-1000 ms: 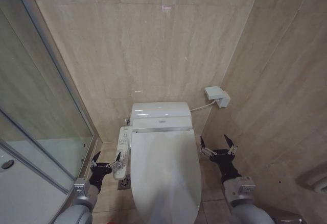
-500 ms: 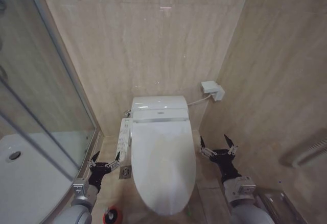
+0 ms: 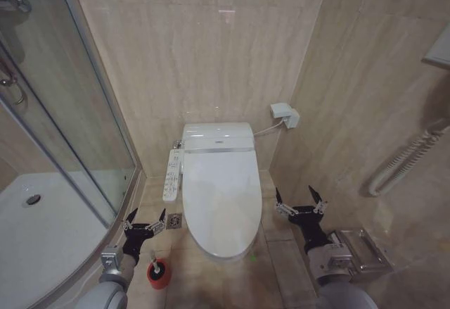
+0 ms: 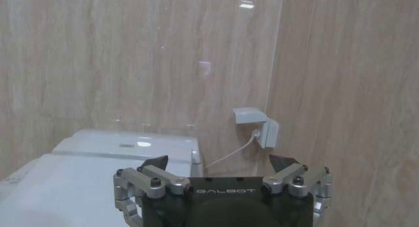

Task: Open the toilet lid, clean the toilet bowl with a toilet brush, close the toilet lid, and flush.

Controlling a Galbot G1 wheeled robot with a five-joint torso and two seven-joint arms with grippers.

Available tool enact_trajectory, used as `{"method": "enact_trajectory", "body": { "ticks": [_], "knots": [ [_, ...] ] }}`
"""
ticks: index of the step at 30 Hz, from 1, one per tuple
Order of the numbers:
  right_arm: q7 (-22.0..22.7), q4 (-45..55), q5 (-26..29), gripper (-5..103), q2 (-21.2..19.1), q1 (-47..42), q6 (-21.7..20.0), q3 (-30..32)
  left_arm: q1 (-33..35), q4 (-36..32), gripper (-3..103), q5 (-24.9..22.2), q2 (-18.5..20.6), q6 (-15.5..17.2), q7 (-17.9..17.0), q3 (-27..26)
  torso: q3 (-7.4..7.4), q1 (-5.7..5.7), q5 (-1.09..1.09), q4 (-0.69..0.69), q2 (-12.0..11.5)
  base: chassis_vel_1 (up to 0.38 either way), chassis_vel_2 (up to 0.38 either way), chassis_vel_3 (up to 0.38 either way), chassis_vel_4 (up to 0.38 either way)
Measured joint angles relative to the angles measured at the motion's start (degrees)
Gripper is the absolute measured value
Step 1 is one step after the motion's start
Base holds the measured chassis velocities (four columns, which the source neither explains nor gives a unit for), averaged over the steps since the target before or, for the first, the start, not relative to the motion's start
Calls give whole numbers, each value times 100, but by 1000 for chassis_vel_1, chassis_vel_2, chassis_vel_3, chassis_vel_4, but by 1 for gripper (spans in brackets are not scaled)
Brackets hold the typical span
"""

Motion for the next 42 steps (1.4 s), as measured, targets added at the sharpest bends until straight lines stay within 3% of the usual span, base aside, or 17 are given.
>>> {"method": "enact_trajectory", "body": {
  "ticks": [18,42],
  "knots": [
    [0,0,0,100,0,-4,0,0,-1,36,100,-7,-27,-28,-15,-7,-3,-8,0,-1,3,201,-199,-192,203],
    [0,0,0,100,0,-1,0,0,3,56,100,4,-73,-55,-20,7,0,-2,0,0,-1,-15,14,20,-14]
  ]
}}
